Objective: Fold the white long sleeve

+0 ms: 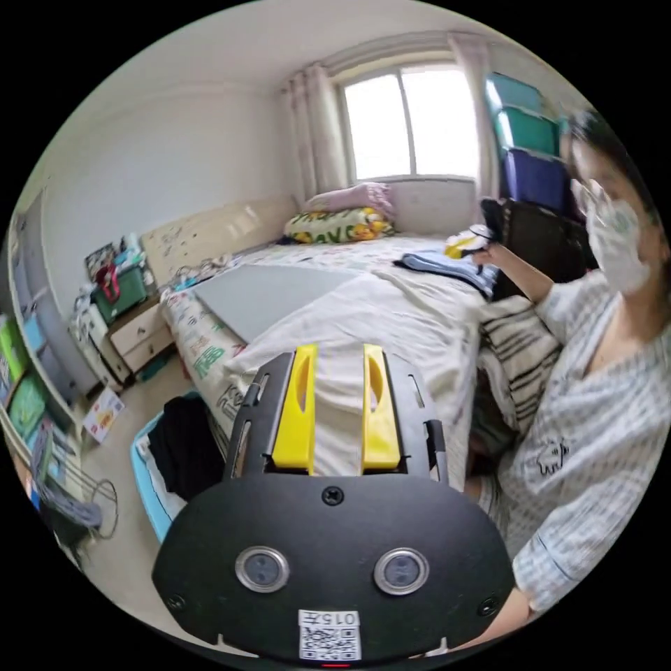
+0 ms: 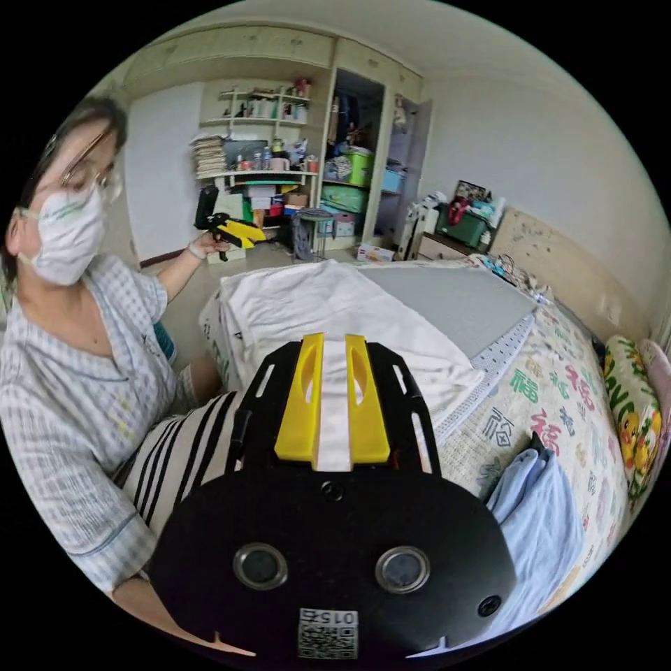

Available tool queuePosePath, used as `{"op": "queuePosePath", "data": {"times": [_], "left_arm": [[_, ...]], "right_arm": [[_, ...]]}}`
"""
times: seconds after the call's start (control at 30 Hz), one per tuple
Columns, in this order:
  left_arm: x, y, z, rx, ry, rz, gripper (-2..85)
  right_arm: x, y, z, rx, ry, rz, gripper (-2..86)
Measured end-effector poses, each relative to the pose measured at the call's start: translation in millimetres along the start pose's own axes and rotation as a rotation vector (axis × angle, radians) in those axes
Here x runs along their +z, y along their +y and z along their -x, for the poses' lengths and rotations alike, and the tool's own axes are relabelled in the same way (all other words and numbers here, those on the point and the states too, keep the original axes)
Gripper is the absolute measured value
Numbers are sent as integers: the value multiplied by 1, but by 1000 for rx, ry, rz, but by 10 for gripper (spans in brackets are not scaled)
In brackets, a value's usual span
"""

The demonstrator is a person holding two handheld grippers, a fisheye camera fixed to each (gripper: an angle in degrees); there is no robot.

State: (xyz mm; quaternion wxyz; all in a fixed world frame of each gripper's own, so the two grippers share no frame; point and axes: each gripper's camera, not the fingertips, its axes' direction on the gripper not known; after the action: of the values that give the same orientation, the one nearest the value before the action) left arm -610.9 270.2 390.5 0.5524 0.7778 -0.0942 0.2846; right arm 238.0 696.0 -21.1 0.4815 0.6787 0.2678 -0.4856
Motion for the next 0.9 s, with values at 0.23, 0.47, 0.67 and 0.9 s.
{"op": "queuePosePath", "data": {"times": [0.23,0.47,0.67,0.9], "left_arm": [[56,-30,-127,252,23,142,80],[115,-63,-112,210,43,225,87],[147,-66,-94,196,58,251,53],[140,-73,-51,147,88,151,13]], "right_arm": [[42,-1,35,-132,-105,202,73],[52,-12,27,-94,-74,294,59],[50,-19,24,-69,-20,335,37],[34,-38,9,32,9,295,1]]}}
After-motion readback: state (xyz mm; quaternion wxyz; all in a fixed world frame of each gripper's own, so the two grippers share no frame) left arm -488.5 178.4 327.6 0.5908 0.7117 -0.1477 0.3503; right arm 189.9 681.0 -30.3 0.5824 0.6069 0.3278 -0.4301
